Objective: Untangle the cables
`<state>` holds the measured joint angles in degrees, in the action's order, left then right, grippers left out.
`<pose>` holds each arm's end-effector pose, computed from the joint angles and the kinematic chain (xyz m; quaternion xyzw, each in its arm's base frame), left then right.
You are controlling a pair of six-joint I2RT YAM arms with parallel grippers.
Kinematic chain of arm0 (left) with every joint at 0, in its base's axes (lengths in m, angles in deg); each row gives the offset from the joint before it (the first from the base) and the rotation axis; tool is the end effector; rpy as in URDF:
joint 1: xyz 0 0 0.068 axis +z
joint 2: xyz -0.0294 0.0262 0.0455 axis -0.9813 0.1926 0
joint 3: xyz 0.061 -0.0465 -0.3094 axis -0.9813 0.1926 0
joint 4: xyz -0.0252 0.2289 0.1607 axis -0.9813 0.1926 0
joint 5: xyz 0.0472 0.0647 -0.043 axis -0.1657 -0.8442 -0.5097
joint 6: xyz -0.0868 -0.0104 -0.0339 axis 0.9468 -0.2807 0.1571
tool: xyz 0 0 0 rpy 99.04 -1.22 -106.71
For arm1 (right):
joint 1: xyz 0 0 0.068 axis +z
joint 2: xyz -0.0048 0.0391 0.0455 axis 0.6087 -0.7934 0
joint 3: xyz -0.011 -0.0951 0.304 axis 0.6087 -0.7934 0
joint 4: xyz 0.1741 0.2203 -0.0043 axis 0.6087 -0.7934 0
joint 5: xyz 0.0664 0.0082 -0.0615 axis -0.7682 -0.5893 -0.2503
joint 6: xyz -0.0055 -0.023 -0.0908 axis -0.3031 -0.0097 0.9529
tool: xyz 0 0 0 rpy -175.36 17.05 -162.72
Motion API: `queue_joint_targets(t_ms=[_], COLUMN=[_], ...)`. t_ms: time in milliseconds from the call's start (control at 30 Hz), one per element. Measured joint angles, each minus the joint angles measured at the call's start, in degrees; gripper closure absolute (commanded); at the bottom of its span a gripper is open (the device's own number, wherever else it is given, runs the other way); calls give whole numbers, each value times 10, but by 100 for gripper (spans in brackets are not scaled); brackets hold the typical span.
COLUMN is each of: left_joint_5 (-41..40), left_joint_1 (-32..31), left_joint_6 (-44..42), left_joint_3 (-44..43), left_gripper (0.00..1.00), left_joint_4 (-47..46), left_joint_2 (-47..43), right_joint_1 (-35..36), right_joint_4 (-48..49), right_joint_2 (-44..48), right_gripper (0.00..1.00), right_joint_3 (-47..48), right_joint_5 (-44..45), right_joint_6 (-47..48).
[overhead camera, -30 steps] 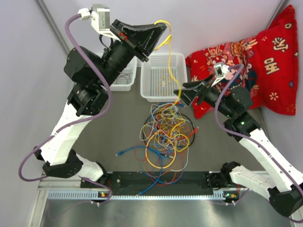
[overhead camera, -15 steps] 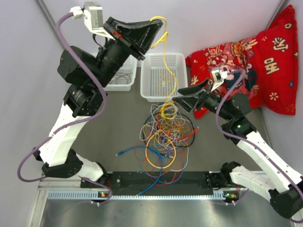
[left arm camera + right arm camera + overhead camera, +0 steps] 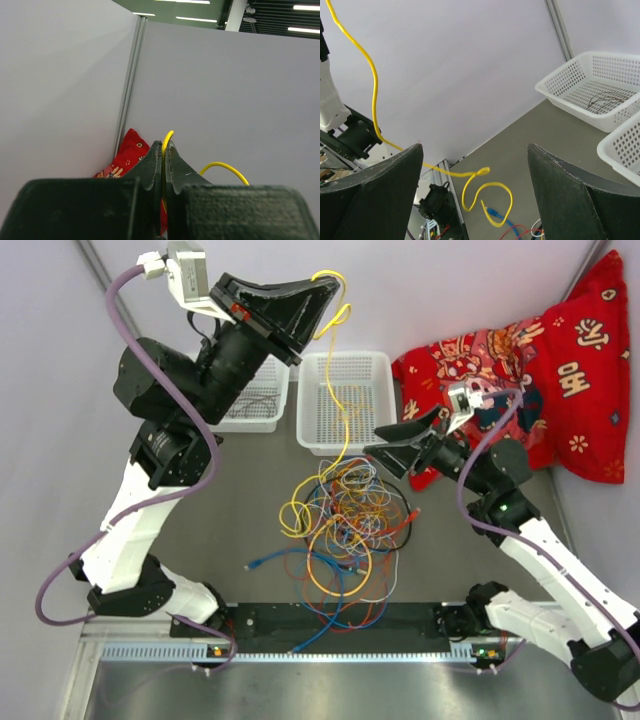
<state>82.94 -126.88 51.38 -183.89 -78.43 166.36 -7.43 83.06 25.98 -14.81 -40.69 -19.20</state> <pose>0.1758 -0.2027 0.7361 0.1382 0.4281 -0.5045 0.7369 0.1809 0.1545 0.4532 -0.1703 0.5768 0.5698 0.5600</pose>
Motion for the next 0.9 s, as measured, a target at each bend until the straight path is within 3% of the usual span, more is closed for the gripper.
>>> queue_joint_targets(t_ms=[433,900], left_joint_5=[2,-1], left_joint_1=[0,0], left_joint_6=[3,-3], left_joint_3=[0,0], left_gripper=[100,100], left_joint_4=[4,4], left_joint_2=[0,-2], right_joint_1=[37,37], right_joint_4=[7,-15], right_joint_2=[-33,6], right_gripper=[15,16], right_joint_3=[50,49], right_joint_5=[-10,28], right_joint_6=[2,22])
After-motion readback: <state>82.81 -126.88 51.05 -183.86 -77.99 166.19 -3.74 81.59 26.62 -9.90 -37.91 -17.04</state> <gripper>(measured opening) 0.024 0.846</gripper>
